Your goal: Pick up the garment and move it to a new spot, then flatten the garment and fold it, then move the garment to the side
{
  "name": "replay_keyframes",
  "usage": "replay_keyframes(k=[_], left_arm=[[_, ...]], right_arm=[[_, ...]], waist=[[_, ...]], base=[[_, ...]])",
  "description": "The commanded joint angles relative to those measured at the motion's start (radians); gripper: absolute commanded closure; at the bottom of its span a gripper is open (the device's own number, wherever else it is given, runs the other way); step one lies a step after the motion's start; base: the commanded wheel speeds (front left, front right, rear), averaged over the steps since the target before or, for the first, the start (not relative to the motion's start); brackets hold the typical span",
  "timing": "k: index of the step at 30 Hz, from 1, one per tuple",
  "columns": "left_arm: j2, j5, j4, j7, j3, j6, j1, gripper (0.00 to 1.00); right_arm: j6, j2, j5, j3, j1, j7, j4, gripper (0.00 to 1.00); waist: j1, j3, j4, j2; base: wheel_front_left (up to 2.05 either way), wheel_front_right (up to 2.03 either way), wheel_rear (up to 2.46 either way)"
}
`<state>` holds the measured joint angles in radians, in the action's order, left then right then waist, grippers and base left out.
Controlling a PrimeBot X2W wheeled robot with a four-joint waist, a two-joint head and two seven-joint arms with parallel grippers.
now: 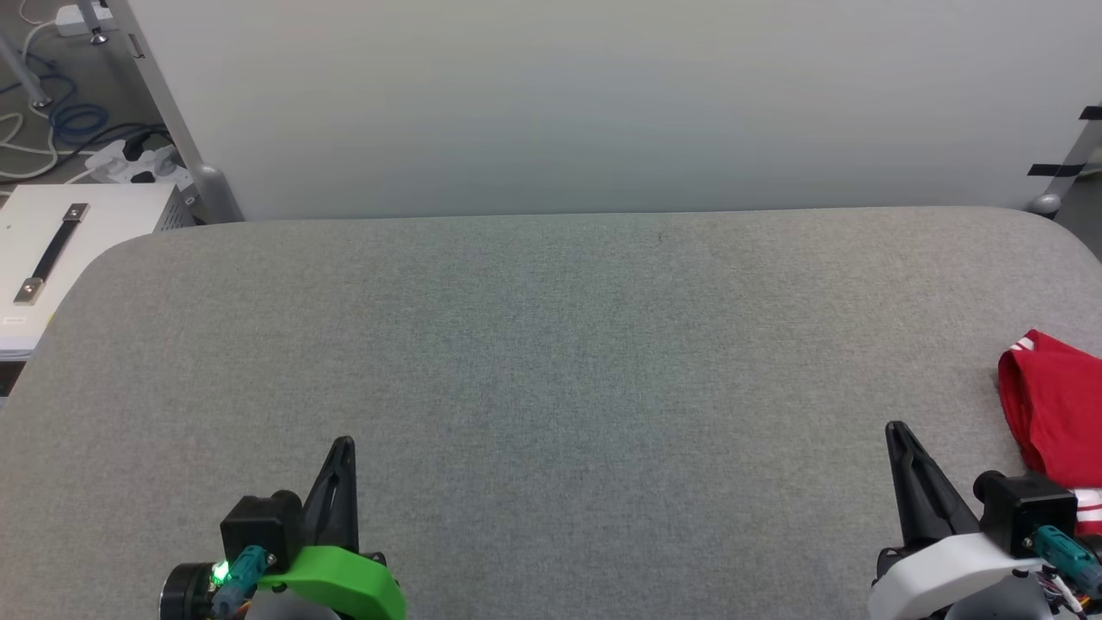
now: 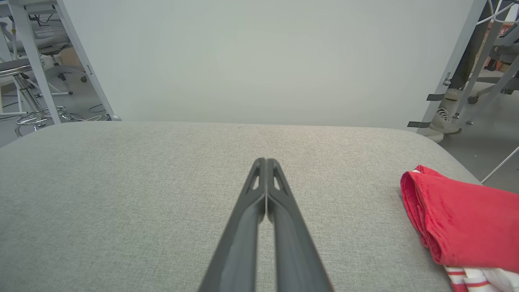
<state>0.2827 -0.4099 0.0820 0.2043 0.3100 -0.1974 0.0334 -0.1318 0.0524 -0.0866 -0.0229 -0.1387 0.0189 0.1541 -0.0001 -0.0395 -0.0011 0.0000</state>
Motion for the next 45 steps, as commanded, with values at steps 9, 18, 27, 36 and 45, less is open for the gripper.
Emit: replay_keyframes(k=[9,18,27,36,45], left_arm=[[-0.026,0.046,-0.012,-0.020,-0.035,0.023,-0.007,1.00],[-0.045,0.079,-0.018,-0.037,-0.060,0.039,-0.010,1.00],[-0.063,0.112,-0.025,-0.054,-0.085,0.055,-0.012,1.00],[-0.083,0.146,-0.031,-0.071,-0.110,0.071,-0.014,1.00],[-0.105,0.186,-0.039,-0.091,-0.140,0.090,-0.017,1.00]], right_arm=[[0.000,-0.001,0.014,0.004,0.028,-0.004,-0.018,1.00],[0.000,-0.001,0.021,0.006,0.038,-0.006,-0.031,1.00],[0.000,-0.001,0.027,0.008,0.048,-0.007,-0.043,1.00],[0.000,-0.001,0.034,0.009,0.058,-0.008,-0.055,1.00],[0.001,-0.001,0.042,0.011,0.070,-0.010,-0.070,1.00]], waist=[[0.0001,0.003,0.000,0.0000],[0.0001,0.007,0.000,0.0000],[0.0001,0.010,0.000,0.0000],[0.0001,0.013,0.000,0.0000],[0.0001,0.017,0.001,0.0000]], base=[[0.00,0.00,0.00],[0.00,0.00,0.00],[0.00,0.00,0.00],[0.00,0.00,0.00],[0.00,0.00,0.00]])
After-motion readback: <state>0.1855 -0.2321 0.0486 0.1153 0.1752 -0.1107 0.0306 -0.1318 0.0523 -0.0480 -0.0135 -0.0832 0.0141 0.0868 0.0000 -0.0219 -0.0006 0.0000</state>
